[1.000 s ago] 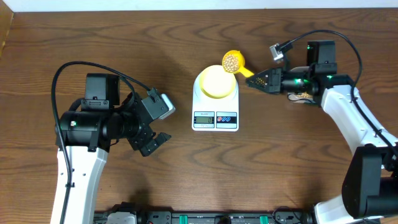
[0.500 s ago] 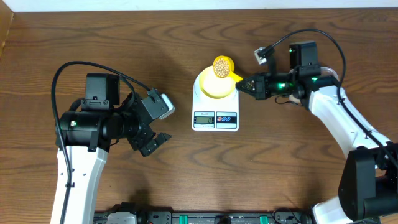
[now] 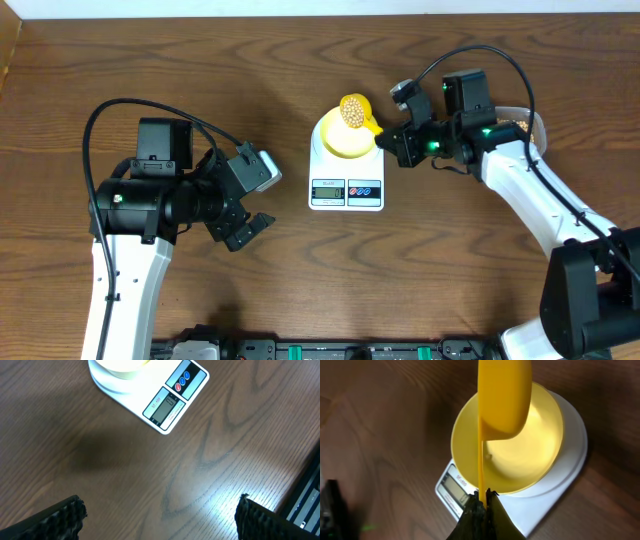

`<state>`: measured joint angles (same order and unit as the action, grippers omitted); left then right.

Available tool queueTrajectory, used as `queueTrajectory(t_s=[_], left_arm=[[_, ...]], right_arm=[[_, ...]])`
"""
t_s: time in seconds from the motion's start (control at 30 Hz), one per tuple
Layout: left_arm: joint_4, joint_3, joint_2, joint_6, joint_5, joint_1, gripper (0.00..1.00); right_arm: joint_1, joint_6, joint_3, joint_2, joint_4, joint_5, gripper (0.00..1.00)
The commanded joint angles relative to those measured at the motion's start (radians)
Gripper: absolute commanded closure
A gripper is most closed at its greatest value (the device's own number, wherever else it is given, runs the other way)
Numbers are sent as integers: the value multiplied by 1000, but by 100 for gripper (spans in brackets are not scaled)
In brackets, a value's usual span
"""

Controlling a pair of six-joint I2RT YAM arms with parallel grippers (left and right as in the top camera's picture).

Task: Scoop item into bowl and weigh 50g on scale
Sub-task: 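Carry the filled scoop with the right gripper over the yellow bowl, then tip the scoop to pour soybeans into the bowl, right gripper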

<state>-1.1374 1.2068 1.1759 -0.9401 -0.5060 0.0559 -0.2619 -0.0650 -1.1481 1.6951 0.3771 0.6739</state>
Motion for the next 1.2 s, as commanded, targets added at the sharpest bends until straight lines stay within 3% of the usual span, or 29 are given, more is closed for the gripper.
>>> queueTrajectory(t_s=[0.0,0.67,1.17], left_arm=[[-3,11,-7,-9,2,-3,2],[-3,11,-7,-9,2,-3,2],[-3,11,-7,-9,2,-3,2]], right_arm=[[-23,-74,-3,11,-3,-53,99],[-121,-260,-30,-53,9,-365,99],[-253,-542,-30,-113,18,-675,99]])
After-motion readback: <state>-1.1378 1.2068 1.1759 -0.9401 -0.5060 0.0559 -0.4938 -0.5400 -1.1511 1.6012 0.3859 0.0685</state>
